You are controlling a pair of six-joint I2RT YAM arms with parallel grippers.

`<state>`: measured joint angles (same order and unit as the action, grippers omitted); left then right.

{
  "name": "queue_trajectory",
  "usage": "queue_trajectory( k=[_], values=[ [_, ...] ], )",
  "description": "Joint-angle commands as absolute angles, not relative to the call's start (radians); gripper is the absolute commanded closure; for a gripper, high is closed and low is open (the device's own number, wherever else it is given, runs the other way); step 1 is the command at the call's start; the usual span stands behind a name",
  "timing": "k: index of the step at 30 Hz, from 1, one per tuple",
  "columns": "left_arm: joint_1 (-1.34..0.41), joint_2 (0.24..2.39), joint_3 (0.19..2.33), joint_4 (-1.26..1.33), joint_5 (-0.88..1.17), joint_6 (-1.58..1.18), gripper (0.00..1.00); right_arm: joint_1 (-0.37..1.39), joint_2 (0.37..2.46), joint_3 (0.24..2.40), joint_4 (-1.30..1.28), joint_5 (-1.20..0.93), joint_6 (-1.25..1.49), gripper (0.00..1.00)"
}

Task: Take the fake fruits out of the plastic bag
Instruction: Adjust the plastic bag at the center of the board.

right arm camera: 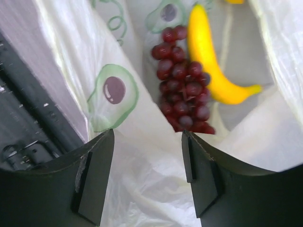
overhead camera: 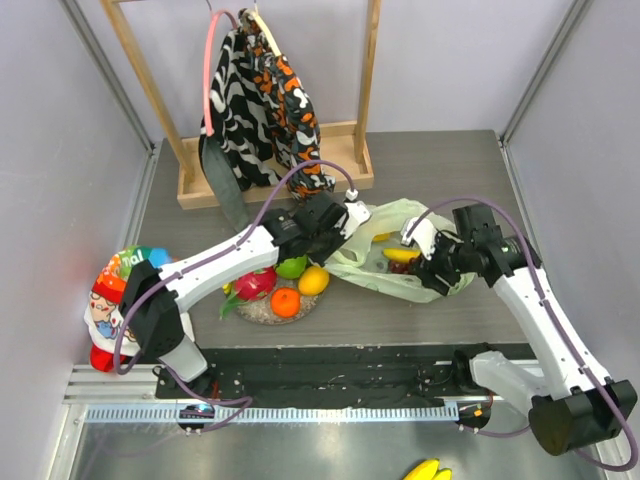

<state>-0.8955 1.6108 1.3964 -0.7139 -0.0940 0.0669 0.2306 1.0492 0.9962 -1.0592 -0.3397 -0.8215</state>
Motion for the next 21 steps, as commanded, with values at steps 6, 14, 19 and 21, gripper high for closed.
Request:
queue_trajectory(
  k=[6, 14, 19, 21],
  values=[
    [-0.908, 1.598, 1.359, -0.514, -0.216, 0.041, 1.0, 0.238, 1.409, 1.207, -0.862, -0.288, -0.79, 0.37],
    [-0.905, 1.54, 1.29, -0.492, -0.255, 0.077, 1.0, 0.239, 1.666, 1.485, -0.988, -0.327, -0.916, 0.38],
    [-0.907, 1.536, 1.275, -0.483, -0.241, 0.087, 1.0, 0.238, 1.75, 1.61, -1.005, -0.373, -0.911, 0.53],
    [-0.907, 1.539, 1.288, -0.479, -0.235, 0.09, 1.0, 0.241, 1.795, 1.655, -1.078, -0.382, -0.946, 0.61]
  ],
)
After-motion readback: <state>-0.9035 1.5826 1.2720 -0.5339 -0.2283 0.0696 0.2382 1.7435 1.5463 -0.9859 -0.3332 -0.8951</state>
